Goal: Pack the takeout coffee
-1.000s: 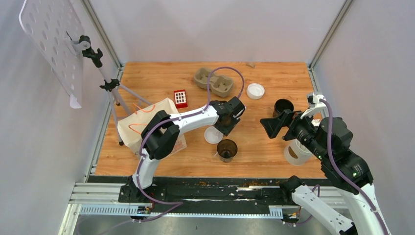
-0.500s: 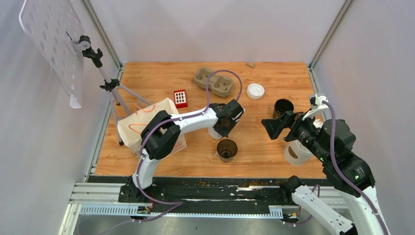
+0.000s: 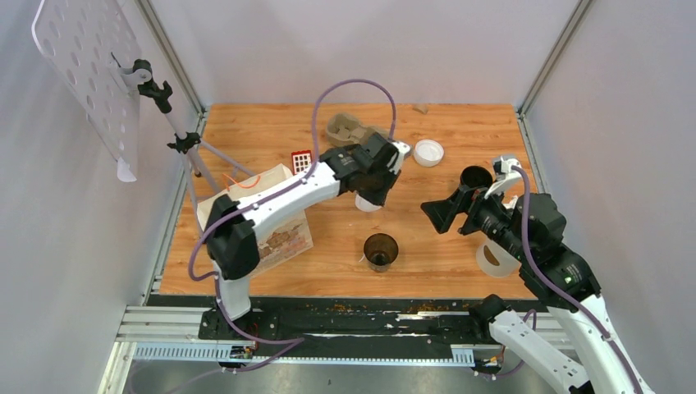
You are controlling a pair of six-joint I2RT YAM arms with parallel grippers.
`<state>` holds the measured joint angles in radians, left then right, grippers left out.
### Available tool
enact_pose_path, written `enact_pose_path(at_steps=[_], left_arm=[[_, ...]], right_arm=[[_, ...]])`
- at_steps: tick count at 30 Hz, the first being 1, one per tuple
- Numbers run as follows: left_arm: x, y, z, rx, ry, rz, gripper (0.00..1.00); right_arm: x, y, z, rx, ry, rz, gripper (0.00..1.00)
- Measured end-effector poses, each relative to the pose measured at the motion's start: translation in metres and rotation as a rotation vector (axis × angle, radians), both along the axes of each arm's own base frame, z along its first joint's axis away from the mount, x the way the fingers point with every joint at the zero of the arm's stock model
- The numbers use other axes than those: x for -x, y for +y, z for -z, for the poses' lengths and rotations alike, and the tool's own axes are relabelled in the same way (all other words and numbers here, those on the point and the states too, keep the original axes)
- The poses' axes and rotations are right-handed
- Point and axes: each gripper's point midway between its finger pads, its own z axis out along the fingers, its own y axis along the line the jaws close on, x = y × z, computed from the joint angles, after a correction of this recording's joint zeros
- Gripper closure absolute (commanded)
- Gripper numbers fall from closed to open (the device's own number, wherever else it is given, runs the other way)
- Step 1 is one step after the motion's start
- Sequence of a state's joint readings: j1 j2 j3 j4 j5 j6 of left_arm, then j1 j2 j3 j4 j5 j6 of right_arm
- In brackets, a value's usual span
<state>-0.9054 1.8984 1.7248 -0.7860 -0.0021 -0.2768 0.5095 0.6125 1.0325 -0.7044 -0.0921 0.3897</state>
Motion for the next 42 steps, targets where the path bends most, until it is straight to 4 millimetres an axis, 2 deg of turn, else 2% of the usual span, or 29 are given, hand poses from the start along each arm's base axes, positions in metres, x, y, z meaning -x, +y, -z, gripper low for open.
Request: enact_pose_path(at_steps=[5,10,14,18,22,28,34,42], left_arm=[[0.0,0.005,-0.058,0.184,0.011,-0.027,1.0],[0.012,0.008,-0.126,0.407,0.02,-0.025,1.0],[0.044,0.006,-0.177,0.605,0.062,0.028,1.0],[0.079,0.009,-0.207,0.776,0.143,0.068,1.0],[0.1,0.009,-0.222,0.889,0.243,0.087,1.0],[0.11,0.006,-0.231,0.966,0.329,0.084,1.0],[0.116,0.008,-0.247,1.039,0.348,0.092,1.0],[0.118,0.008,-0.252,1.063,0.357,0.092,1.0]], right_arm=[[0.0,0.016,0.003,-0.04,-0.056,-0.081,0.01],[0.003,0.035,0.011,-0.073,-0.192,-0.208,0.0],[0.003,0.046,0.009,-0.072,-0.357,-0.288,0.0],[0.004,0.052,-0.007,-0.051,-0.588,-0.346,0.0],[0.005,0.056,-0.021,-0.028,-0.741,-0.373,0.0],[0.01,0.065,-0.036,0.009,-0.893,-0.425,0.0],[0.01,0.075,-0.031,0.036,-0.911,-0.462,0.0],[0.009,0.081,-0.026,0.053,-0.909,-0.478,0.03]])
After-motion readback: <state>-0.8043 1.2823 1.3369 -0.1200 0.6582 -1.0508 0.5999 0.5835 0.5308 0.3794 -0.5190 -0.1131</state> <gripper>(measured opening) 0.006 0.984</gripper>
